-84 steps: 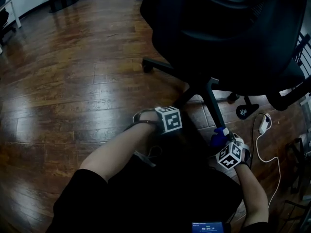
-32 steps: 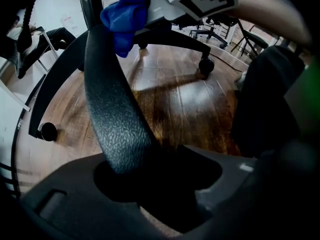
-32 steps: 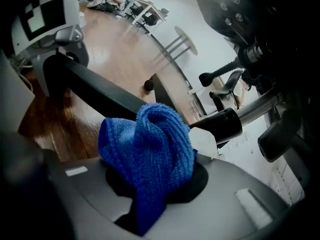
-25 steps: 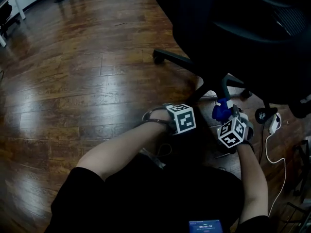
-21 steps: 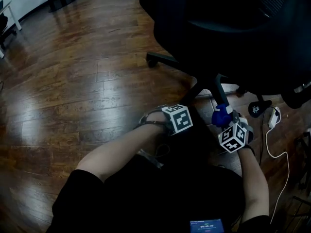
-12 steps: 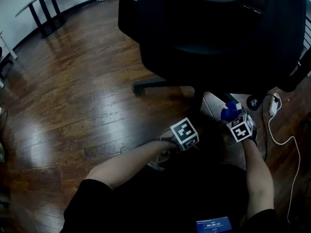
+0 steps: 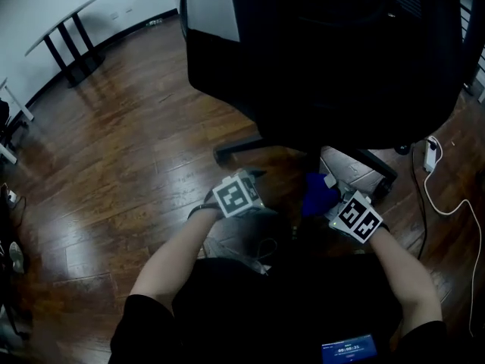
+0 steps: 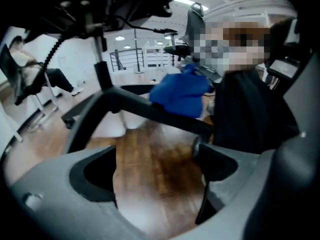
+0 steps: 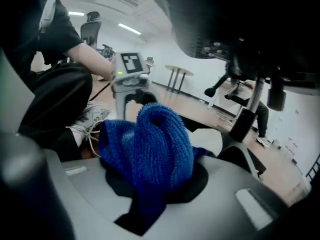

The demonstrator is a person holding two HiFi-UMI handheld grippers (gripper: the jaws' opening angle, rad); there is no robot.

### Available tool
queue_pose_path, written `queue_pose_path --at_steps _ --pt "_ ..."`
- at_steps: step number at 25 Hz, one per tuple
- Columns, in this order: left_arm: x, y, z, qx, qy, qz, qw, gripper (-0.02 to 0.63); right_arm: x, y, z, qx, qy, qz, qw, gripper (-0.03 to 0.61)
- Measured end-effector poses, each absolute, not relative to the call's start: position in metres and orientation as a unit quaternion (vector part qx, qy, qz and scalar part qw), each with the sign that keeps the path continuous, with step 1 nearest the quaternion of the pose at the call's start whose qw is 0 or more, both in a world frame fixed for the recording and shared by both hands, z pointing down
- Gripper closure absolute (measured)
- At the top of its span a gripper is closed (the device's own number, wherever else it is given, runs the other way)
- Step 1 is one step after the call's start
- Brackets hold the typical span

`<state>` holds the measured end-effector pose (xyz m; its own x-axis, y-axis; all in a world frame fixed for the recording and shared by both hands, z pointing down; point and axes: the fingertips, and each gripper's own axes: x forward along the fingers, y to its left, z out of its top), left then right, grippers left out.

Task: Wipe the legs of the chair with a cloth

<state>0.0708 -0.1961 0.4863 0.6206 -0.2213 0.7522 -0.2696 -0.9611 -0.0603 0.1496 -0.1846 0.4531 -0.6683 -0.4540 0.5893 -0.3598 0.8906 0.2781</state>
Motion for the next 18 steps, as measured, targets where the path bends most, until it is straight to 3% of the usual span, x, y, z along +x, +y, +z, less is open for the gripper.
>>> queue_pose_path --at_steps 5,13,14,15,18 --pt "-0.022 -0.292 0.475 0.870 -0.284 0.403 -0.024 0.092 0.125 -0.166 0.472 0.218 -0.883 -0.105 0.403 0.500" --pt "-0.050 -0.377 0.525 0.855 -0.315 0.411 -0.010 0.095 0.104 -0.141 0.480 0.170 -0.866 -0.184 0.433 0.499" --pt "-0.051 -0.383 0.528 0.852 -0.320 0.415 -0.013 0.215 0.104 -0.145 0.481 0.175 -0.865 -0.177 0.436 0.499" --pt "-0.051 -0.386 0.530 0.848 -0.326 0.418 -0.020 0.379 0.105 -0.149 0.480 0.180 -0.865 -0.168 0.436 0.499" --pt "-0.048 -0.379 0.533 0.838 -0.312 0.446 -0.038 0.410 0.117 -0.161 0.475 0.196 -0.867 -0.145 0.434 0.499"
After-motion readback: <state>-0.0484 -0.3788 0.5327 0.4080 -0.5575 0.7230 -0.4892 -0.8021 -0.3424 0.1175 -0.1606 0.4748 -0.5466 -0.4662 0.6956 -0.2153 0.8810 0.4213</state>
